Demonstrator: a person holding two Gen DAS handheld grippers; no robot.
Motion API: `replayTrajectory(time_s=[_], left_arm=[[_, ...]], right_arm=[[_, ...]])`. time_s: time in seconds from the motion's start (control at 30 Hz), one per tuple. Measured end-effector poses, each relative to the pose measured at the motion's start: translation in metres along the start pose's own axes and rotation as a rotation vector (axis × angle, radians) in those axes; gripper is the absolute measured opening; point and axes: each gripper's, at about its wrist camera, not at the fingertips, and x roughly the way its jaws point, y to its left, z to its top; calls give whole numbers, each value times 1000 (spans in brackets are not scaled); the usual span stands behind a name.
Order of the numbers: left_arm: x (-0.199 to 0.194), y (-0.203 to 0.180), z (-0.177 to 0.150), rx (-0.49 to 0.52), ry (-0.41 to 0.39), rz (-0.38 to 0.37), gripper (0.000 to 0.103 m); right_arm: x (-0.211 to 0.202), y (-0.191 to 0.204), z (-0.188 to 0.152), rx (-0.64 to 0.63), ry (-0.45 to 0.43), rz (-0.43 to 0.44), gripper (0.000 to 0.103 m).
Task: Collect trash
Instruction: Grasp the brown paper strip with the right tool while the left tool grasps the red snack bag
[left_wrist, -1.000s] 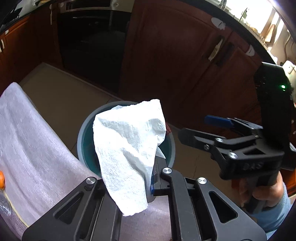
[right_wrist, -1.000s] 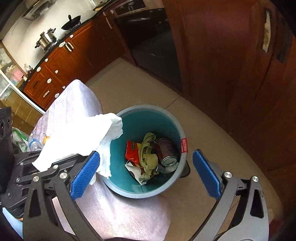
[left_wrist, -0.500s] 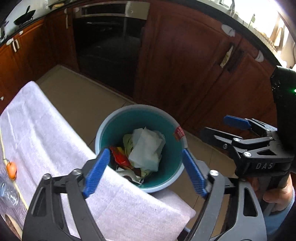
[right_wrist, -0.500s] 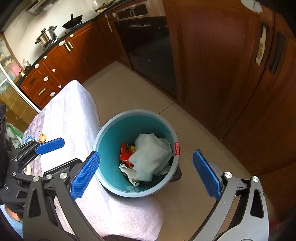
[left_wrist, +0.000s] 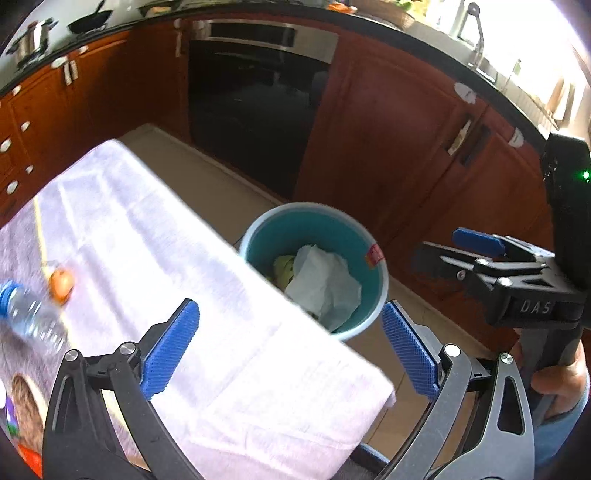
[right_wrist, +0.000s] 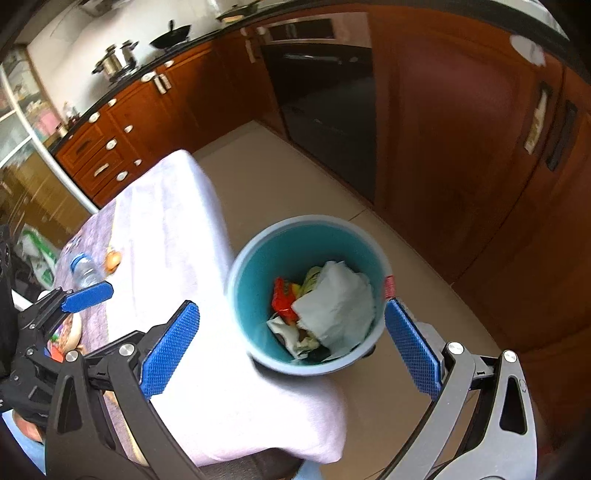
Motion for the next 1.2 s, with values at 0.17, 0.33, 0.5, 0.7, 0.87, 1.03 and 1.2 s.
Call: replayTrajectory(time_s=[0.17, 0.33, 0.5, 0.7, 0.87, 1.03, 1.2], left_arm=[[-29, 32, -38, -68, -10, 33, 99], [-62, 74, -85, -153, -24, 94, 99], [-103, 123, -128, -217, -44, 167, 99], [-141, 190, -179, -277, -45, 297, 99], [-150, 242, -210, -324, -8, 383, 99], [-148, 266, -226, -352, 14, 358, 99], [-134, 265, -225, -318, 42, 322, 99]], right_arm=[[-3, 45, -9, -77, 18, 33, 96], [4, 102, -22, -166, 57, 81, 96], [17, 164, -37, -254, 109, 141, 96], [31, 239, -63, -369, 162, 201, 96], [57, 280, -87, -433, 246, 228, 96], [86, 302, -110, -484, 329, 224, 96], [101, 329, -125, -591, 353, 220, 96]])
